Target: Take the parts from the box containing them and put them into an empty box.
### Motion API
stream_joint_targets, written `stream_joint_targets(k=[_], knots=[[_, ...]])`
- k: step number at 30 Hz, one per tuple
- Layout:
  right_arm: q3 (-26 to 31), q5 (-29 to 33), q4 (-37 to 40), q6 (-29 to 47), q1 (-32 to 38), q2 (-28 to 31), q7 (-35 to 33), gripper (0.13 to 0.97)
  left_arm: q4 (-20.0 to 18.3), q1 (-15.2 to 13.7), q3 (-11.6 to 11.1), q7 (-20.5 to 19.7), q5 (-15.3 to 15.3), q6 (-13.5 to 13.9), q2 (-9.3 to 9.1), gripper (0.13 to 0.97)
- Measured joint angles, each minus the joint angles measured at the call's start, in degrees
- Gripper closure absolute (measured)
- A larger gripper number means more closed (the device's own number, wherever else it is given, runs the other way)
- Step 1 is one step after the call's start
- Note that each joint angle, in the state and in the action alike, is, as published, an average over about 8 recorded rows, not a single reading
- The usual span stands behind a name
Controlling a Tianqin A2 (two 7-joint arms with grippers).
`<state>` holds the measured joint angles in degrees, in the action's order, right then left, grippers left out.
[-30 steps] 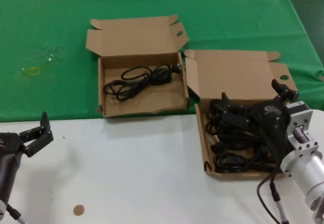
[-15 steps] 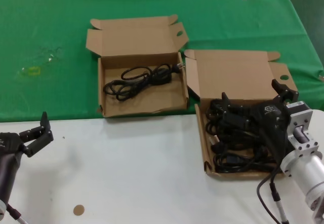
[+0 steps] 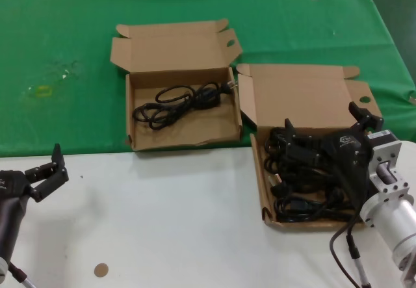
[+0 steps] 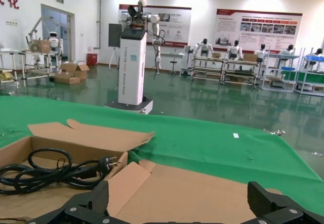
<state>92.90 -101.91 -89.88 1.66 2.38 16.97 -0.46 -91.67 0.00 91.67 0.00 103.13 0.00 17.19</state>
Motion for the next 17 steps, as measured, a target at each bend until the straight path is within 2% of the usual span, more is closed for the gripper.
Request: stream_joint_targets(k=[17], knots=[[0.00,0.00,0.00,0.00,0.00,0.00,0.00,0.129,0.00,0.00,0.00,0.00,0.00,0.00,0.00,0.132]])
